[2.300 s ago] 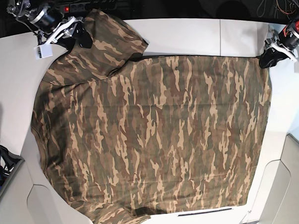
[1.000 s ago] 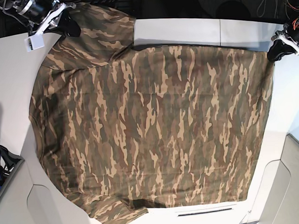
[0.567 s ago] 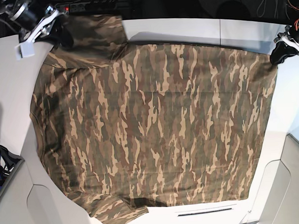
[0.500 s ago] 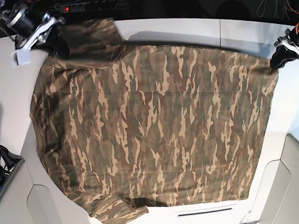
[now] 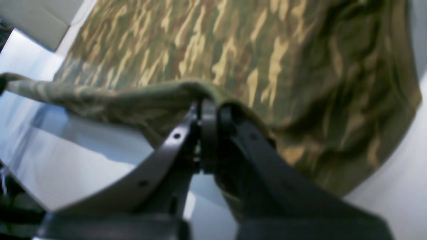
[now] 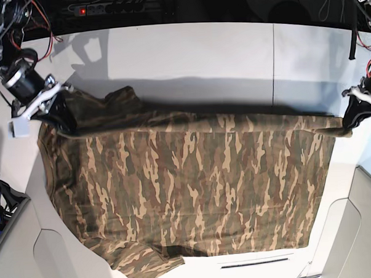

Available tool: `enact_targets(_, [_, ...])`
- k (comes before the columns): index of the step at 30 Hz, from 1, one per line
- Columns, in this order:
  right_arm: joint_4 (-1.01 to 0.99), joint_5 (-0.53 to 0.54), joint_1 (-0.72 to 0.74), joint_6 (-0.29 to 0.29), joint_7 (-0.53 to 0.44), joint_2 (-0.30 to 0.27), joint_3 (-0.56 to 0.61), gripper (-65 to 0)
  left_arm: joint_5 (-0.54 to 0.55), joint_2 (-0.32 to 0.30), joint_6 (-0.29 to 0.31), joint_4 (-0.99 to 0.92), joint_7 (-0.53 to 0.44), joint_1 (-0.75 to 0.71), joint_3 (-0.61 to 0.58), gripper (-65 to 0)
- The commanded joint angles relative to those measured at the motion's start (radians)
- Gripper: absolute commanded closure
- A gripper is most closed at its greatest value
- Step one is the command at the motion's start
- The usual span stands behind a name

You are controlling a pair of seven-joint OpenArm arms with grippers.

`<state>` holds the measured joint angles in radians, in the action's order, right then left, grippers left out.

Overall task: Fold the T-shirt properly
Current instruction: 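Lift the collar edge and fold it over toward the hem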

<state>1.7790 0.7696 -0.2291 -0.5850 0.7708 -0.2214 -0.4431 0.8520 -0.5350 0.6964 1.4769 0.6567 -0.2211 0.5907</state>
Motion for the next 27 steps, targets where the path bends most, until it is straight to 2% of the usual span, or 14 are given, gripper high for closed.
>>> enact_targets(1, [-0.003, 0.013, 0.042, 0.004, -0.029, -0.014, -0.006, 0.0, 0.01, -0.024, 0.002, -0.003, -0.037, 0.031, -0.007, 0.0])
enact_targets(9, [-0.2, -0.022, 0.238, 0.001, -0.03, -0.017, -0.006, 0.0, -0.082, -0.024, 0.002, -0.152, -0.084, 0.206, -0.107, 0.0])
enact_targets(14, [-0.341, -0.033, 0.372, 0.001, -0.029, -0.017, -0.006, 0.0, -0.179, -0.024, 0.002, -0.261, -0.163, 0.302, -0.173, 0.0])
enact_targets(18, [-0.424, -0.068, 0.46, 0.001, -0.03, -0.017, 0.001, 0.0, -0.214, -0.025, 0.002, -0.358, -0.18, 0.361, -0.214, 0.0])
enact_targets(22, [-0.503, -0.136, 0.529, 0.002, -0.048, -0.017, 0.06, 0.0, -0.226, -0.025, 0.002, -0.434, -0.227, 0.403, -0.215, 0.0])
enact_targets(27, [-0.589, -0.234, 0.583, 0.005, -0.123, -0.016, 0.174, 0.0, -0.225, -0.024, 0.002, -0.462, -0.24, 0.43, -0.215, 0.0])
